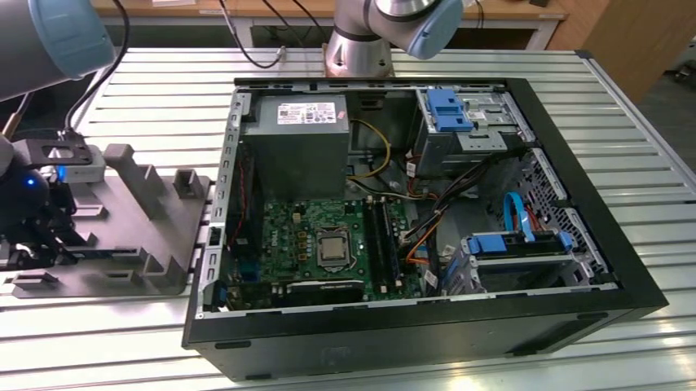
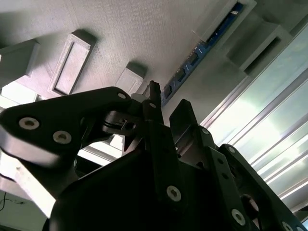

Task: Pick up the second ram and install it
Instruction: 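Pick up the second ram and move it above second insertion slot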

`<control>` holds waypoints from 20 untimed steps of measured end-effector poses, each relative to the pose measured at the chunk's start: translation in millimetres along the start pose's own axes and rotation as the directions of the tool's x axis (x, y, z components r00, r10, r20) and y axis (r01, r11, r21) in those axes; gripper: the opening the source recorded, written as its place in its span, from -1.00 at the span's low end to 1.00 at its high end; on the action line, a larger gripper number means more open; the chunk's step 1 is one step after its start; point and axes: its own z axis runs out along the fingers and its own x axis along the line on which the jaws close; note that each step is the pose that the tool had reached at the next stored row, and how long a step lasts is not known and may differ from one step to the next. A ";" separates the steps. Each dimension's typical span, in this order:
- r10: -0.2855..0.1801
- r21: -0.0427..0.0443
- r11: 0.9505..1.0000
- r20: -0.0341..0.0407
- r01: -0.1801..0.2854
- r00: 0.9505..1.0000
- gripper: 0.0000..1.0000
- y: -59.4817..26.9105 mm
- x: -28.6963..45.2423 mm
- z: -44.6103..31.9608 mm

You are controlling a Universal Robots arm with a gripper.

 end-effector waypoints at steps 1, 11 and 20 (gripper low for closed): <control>0.000 0.000 1.000 0.000 0.000 1.000 -0.29 -0.1 -0.3 0.3; 0.000 0.000 1.000 0.000 0.000 1.000 -0.32 0.0 -0.5 0.3; 0.000 0.000 1.000 0.000 0.000 1.000 -0.49 0.0 -0.5 0.5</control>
